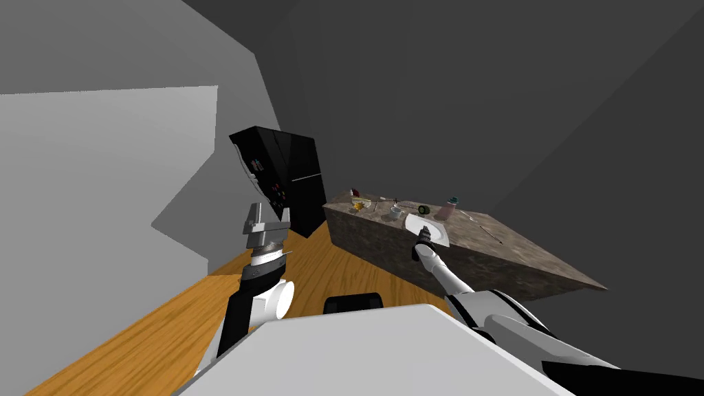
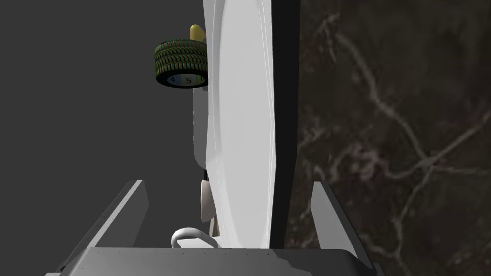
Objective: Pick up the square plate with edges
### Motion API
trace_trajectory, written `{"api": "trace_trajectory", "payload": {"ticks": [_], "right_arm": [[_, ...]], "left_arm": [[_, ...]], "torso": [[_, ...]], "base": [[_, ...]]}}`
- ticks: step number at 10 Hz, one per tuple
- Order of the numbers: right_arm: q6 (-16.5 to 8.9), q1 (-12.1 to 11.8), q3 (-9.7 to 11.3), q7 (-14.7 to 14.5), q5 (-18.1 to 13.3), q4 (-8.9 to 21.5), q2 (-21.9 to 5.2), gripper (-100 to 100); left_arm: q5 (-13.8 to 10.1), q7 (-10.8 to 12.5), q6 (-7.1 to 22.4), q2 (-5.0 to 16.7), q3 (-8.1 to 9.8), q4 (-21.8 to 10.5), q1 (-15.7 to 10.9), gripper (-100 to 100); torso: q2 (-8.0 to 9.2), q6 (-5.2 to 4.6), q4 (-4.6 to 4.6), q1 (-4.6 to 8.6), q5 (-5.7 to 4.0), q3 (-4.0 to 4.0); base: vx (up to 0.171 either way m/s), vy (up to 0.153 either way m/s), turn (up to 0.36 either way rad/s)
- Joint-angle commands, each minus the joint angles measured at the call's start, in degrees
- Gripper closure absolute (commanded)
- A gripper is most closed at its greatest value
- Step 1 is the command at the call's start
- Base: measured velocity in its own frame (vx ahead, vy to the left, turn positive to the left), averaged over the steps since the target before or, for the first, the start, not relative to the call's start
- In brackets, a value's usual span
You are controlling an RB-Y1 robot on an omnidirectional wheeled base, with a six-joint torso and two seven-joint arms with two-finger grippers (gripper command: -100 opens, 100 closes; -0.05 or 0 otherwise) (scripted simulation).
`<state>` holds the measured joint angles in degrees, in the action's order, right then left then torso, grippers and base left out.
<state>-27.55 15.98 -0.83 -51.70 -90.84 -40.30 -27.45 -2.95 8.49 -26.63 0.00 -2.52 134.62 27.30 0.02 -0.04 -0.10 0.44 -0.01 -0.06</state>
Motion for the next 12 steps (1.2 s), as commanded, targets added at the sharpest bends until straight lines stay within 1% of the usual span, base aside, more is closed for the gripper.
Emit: {"api": "trace_trajectory", "payload": {"ticks": [1,2,3,4,5,9,10,11,12], "right_arm": [[-0.1,0.1,-1.9,0.3,-0.7,1.0,0.3,-100],[-0.2,0.6,-4.2,0.0,-1.7,2.9,1.0,-100],[-0.2,0.6,-5.0,0.0,-1.7,2.9,1.0,-100],[-0.1,0.2,-4.7,-0.8,-1.1,1.8,1.0,-100],[-0.1,0.2,-4.8,-0.9,-1.1,1.9,1.1,100],[0.0,0.2,-4.9,-0.9,-1.0,1.9,1.1,100],[0.0,0.2,-4.9,-0.8,-1.0,1.9,1.1,0],[-0.1,0.1,-2.0,0.3,-0.7,1.0,0.3,100],[0.0,-0.3,-0.4,0.7,0.3,-0.8,-0.4,100]], "left_arm": [[0.0,0.0,0.0,0.0,0.0,0.0,0.0,0],[0.0,0.0,0.0,0.0,0.01,0.0,0.0,0],[0.0,0.0,0.0,0.0,0.0,0.0,0.0,0],[0.0,0.0,0.0,0.0,0.01,0.0,0.0,0],[0.0,0.0,0.0,0.0,0.01,0.0,0.0,0],[0.0,0.0,0.0,0.0,0.01,0.0,0.0,0],[0.0,0.0,0.0,0.0,0.01,0.0,0.0,0],[0.0,0.0,0.0,0.0,0.01,0.0,0.0,0],[0.0,0.0,0.0,0.0,0.02,0.0,0.0,0]], "torso": [[0.0,0.0,0.0,0.0,0.0,0.0],[-0.03,-0.06,0.0,0.02,-0.01,0.01],[0.02,0.01,0.0,0.01,-0.01,-0.01],[-0.02,-0.06,0.0,0.0,-0.01,0.0],[-0.18,-0.07,0.03,-0.02,0.0,0.09],[-0.35,-0.05,0.07,-0.11,0.06,0.19],[-0.35,-0.05,0.07,-0.13,0.08,0.19],[-0.35,-0.05,0.06,-0.14,0.09,0.19],[-0.54,-0.23,0.08,-0.14,0.15,0.28]], "base": [[-0.086,-0.029,0.149],[-0.106,-0.023,0.312],[-0.091,-0.018,0.184],[-0.031,-0.006,0.01],[-0.007,-0.001,-0.003],[-0.001,0.0,0.0],[0.0,0.0,0.0],[0.09,0.003,-0.346],[0.176,0.058,-0.485]]}}
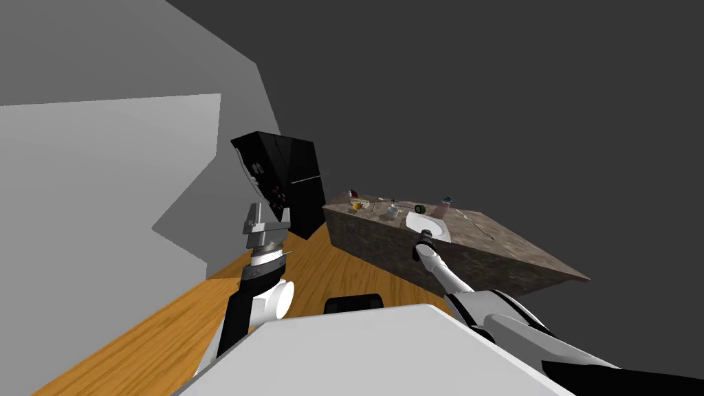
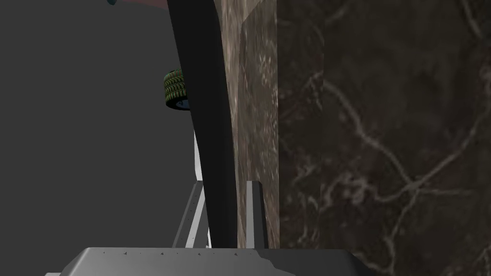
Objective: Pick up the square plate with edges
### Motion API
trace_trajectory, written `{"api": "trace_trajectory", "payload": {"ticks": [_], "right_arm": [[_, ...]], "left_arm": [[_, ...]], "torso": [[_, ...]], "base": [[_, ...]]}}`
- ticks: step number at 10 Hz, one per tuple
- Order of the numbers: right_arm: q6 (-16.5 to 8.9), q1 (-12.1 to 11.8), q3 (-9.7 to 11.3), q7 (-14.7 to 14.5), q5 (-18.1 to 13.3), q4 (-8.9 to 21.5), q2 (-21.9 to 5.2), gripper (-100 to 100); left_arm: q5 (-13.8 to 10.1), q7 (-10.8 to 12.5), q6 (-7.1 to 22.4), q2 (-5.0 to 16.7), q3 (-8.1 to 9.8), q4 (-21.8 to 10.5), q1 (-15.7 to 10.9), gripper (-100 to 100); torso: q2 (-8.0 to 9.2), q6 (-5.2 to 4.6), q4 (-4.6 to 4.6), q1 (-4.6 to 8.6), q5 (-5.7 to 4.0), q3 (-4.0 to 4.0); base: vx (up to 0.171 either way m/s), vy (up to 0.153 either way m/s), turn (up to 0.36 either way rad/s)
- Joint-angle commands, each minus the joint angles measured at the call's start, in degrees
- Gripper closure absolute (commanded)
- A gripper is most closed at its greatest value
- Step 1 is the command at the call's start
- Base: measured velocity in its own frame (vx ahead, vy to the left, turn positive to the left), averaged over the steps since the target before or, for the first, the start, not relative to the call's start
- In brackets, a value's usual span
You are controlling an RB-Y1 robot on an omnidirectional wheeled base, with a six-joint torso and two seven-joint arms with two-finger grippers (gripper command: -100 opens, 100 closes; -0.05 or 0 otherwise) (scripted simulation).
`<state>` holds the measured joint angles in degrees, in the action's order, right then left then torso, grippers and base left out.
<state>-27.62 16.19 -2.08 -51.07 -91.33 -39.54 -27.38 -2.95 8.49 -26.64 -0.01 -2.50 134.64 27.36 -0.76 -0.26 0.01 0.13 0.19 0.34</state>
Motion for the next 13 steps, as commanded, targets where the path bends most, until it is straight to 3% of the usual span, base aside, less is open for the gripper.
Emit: {"api": "trace_trajectory", "payload": {"ticks": [1,4,7,8,10,11,12,13], "right_arm": [[0.0,-0.5,2.5,0.0,0.8,-1.6,-0.5,100],[0.2,-1.4,7.3,0.6,2.8,-5.3,-1.8,100],[0.3,-1.8,12.0,1.0,3.8,-7.2,-2.5,100],[0.4,-2.2,14.5,1.3,4.8,-8.6,-3.2,100],[0.4,-2.2,15.1,1.3,4.8,-9.0,-3.2,100],[0.5,-2.7,18.1,1.6,5.8,-10.9,-3.8,100],[0.5,-2.7,18.3,1.6,5.8,-10.9,-3.8,100],[0.6,-3.1,21.0,1.9,6.8,-12.7,-4.5,100]], "left_arm": [[0.0,0.0,0.0,0.0,0.0,0.0,0.0,0],[0.0,0.0,0.0,0.0,0.0,0.0,0.0,0],[0.0,0.0,0.0,0.0,0.0,0.0,0.0,0],[0.0,0.0,0.0,0.0,-0.01,0.0,0.0,0],[0.0,0.0,0.0,0.0,-0.01,0.0,0.0,0],[0.0,0.0,0.0,0.0,-0.01,0.0,0.0,0],[0.0,0.0,0.0,0.0,0.0,0.0,0.0,0],[0.0,0.0,0.0,0.0,0.0,0.0,0.0,0]], "torso": [[0.0,0.0,0.0,0.0,0.0,0.0],[0.22,0.19,-0.06,0.01,-0.06,-0.12],[0.24,0.1,-0.11,0.03,-0.03,-0.17],[0.27,0.22,-0.13,0.0,-0.04,-0.18],[0.32,0.26,-0.17,-0.03,-0.03,-0.23],[0.44,0.3,-0.22,0.02,-0.02,-0.31],[0.44,0.1,-0.21,0.04,0.02,-0.31],[0.45,0.17,-0.22,-0.01,0.03,-0.32]], "base": [[0.127,0.052,-0.261],[0.09,0.033,-0.275],[0.087,0.039,-0.223],[0.097,0.051,-0.352],[0.048,0.036,-0.052],[0.064,0.024,-0.288],[0.067,0.047,-0.223],[0.092,0.072,-0.374]]}}
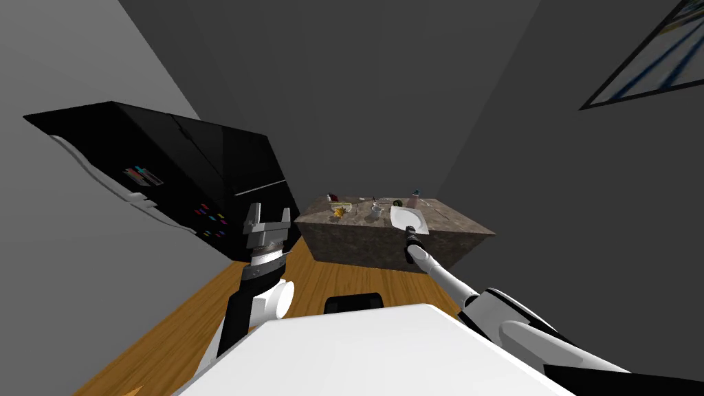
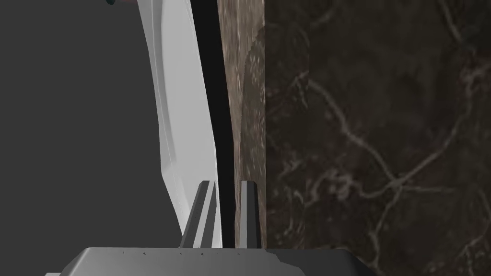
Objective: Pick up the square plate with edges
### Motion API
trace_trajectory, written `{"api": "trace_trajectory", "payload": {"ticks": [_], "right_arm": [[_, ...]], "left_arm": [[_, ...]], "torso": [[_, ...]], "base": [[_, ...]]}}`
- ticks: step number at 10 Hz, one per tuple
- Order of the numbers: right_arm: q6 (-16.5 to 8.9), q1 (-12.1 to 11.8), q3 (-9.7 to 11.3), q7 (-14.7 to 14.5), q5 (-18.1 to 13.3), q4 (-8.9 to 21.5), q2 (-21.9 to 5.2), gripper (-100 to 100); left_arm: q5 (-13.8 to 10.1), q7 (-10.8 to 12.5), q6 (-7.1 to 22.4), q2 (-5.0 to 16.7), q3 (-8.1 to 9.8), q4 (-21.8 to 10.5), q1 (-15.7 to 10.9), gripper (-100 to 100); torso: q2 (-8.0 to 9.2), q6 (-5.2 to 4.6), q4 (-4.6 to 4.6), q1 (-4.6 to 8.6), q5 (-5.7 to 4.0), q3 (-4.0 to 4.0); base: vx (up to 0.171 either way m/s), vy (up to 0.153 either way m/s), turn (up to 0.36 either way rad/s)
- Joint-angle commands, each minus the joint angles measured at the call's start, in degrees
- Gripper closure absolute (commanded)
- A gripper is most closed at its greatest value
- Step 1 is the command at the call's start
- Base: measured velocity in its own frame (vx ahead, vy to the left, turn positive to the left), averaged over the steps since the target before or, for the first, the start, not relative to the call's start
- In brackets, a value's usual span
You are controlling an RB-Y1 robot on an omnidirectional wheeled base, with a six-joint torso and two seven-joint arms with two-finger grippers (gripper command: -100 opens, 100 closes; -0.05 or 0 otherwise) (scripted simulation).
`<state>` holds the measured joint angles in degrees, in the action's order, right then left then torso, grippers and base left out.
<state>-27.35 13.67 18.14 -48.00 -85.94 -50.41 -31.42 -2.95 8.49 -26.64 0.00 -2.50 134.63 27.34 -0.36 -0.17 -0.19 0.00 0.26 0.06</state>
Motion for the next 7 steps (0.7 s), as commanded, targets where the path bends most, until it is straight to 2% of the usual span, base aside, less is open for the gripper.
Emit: {"api": "trace_trajectory", "payload": {"ticks": [1,2,3,4,5,6,7], "right_arm": [[0.3,-0.6,1.2,-1.2,1.4,-1.9,-0.5,100],[0.4,-1.0,3.6,-0.9,2.4,-3.7,-1.1,100],[0.4,-1.0,4.4,-0.9,2.4,-3.7,-1.1,100],[0.5,-1.4,6.6,-0.6,3.4,-5.6,-1.8,100],[0.5,-1.4,7.5,-0.6,3.4,-5.6,-1.8,100],[0.3,-1.2,7.0,0.2,2.7,-4.7,-1.7,100],[0.3,-1.2,7.2,0.3,2.7,-4.6,-1.7,0]], "left_arm": [[0.0,0.0,0.0,0.0,0.0,0.0,0.0,0],[0.0,0.0,0.0,0.0,-0.01,0.0,0.0,0],[0.0,0.0,0.0,0.0,0.0,0.0,0.0,0],[0.0,0.0,0.0,0.0,-0.01,0.0,0.0,0],[0.0,0.0,0.0,0.0,0.0,0.0,0.0,0],[0.0,0.0,0.0,0.0,-0.01,0.0,0.0,0],[0.0,0.0,0.0,0.0,-0.01,0.0,0.0,0]], "torso": [[0.0,0.0,0.0,0.0,0.0,0.0],[0.0,0.14,-0.04,-0.02,0.03,-0.02],[-0.02,0.03,-0.03,-0.01,0.05,0.0],[0.01,0.15,-0.01,-0.01,0.02,0.0],[0.02,0.03,-0.01,-0.05,0.05,-0.01],[0.01,0.13,-0.02,-0.02,0.04,-0.01],[0.1,0.15,-0.05,0.09,0.03,-0.07]], "base": [[0.078,0.066,-0.168],[0.089,0.053,-0.314],[0.069,0.052,-0.156],[0.071,0.063,-0.28],[0.066,0.059,-0.191],[0.023,0.023,-0.017],[0.004,0.005,0.004]]}}
